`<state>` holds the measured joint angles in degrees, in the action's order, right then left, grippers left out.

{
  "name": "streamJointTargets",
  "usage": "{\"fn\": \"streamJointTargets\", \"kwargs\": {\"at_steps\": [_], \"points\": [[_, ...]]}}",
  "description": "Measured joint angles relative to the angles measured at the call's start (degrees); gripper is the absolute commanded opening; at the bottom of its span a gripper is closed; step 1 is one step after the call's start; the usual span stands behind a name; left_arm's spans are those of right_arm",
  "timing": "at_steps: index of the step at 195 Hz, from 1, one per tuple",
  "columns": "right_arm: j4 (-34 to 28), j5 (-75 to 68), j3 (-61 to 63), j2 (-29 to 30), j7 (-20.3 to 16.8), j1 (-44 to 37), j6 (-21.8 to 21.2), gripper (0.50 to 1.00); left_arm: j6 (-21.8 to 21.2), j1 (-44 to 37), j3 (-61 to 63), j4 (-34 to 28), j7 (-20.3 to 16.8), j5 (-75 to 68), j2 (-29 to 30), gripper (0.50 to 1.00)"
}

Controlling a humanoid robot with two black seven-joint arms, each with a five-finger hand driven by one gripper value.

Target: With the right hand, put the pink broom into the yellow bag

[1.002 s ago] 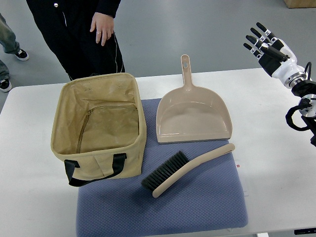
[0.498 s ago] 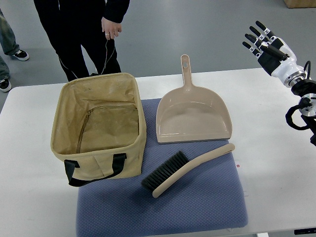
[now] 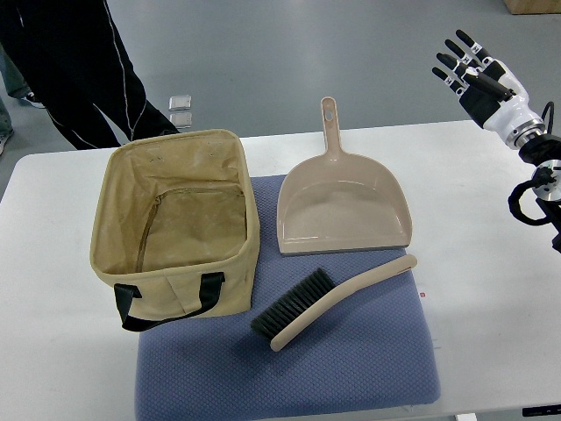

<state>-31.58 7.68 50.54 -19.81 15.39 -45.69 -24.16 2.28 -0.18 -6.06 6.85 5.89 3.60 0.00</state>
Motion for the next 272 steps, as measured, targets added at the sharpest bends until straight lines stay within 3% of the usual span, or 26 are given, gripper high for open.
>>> {"fn": "streamJointTargets", "kwargs": {"at_steps": [97, 198, 238, 272], "points": [[-0.1, -0.4, 0.1, 0.4, 0.2, 0.3, -0.8, 0.928, 0.0, 0.0, 0.0, 0.0, 0.0, 0.0, 0.0, 1.000], [-1.1, 1.8, -4.3, -3.3, 0.1, -0.2, -8.2, 0.926, 0.0, 0.0, 0.0, 0.0, 0.0, 0.0, 0.0, 1.000], [-6.0, 3.1, -11.3, -7.4, 0.7, -1.8, -10.1, 0.924, 0.0, 0.0, 0.0, 0.0, 0.0, 0.0, 0.0, 1.000], [-14.6, 9.3, -17.5, -12.3, 4.1, -2.6, -8.9, 0.919, 0.0, 0.0, 0.0, 0.0, 0.0, 0.0, 0.0, 1.000]]}}
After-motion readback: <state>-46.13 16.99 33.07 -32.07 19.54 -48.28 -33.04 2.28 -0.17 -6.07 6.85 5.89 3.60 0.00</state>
